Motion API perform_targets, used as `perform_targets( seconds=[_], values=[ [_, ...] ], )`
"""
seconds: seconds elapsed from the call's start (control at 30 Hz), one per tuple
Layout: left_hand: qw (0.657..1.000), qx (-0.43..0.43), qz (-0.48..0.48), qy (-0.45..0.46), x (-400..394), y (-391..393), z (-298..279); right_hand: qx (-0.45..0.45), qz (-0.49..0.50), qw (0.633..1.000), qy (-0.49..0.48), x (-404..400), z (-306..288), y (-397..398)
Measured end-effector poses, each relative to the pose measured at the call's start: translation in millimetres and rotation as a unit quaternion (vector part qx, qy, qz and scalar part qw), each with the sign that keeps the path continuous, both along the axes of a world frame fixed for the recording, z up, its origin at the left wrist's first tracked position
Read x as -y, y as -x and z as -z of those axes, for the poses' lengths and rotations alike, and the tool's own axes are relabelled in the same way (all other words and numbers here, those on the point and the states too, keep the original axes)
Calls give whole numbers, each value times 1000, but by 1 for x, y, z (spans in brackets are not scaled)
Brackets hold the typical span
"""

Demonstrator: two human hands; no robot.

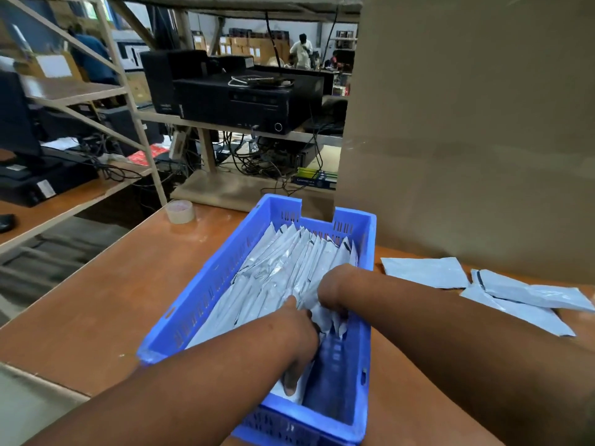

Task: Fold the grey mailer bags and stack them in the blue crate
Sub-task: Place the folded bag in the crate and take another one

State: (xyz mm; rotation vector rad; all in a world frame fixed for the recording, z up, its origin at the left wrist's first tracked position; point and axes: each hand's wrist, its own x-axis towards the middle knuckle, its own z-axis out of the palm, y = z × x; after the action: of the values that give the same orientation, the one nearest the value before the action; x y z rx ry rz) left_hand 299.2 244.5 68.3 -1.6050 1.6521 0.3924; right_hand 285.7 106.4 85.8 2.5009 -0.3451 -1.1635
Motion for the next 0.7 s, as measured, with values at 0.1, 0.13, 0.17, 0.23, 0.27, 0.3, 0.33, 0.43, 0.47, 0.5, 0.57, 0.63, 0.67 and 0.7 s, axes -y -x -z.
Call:
perform_targets(
  seconds=[0.1,0.13,0.17,0.23,0.27,0.3,0.33,0.43,0.47,0.5,0.57,0.63,0.67,0.7],
  values=[
    [1000,-10,-14,13,-2,2,-9,60,-23,997,34,2,-4,0],
    [999,-17,-23,18,0,2,-10,53,-22,998,31,2,-6,1],
    [999,-21,-32,22,1,4,-13,38,-26,999,23,3,-8,2],
    [999,-15,-30,20,5,3,-11,22,-46,999,9,6,-17,5],
    [999,-13,-21,22,8,1,-10,29,-53,998,-2,7,-24,9],
    [999,-19,-9,34,9,-1,-10,52,-50,997,-25,8,-31,15],
    [998,-32,3,56,9,-3,-12,84,-34,994,-58,11,-38,22],
    [989,-74,31,126,13,-3,-36,225,12,961,-159,25,-58,55],
    [986,-77,34,145,17,-2,-48,277,16,943,-184,32,-64,70],
    [984,-74,33,160,24,2,-61,320,19,926,-200,40,-68,85],
    [979,-49,36,196,40,16,-88,375,28,901,-218,57,-79,122],
    [972,-9,56,226,58,33,-112,403,47,885,-228,75,-91,164],
    [971,19,69,228,67,43,-121,411,63,880,-231,84,-96,186],
    [971,48,80,220,79,58,-132,416,79,877,-227,96,-99,213]
  ],
)
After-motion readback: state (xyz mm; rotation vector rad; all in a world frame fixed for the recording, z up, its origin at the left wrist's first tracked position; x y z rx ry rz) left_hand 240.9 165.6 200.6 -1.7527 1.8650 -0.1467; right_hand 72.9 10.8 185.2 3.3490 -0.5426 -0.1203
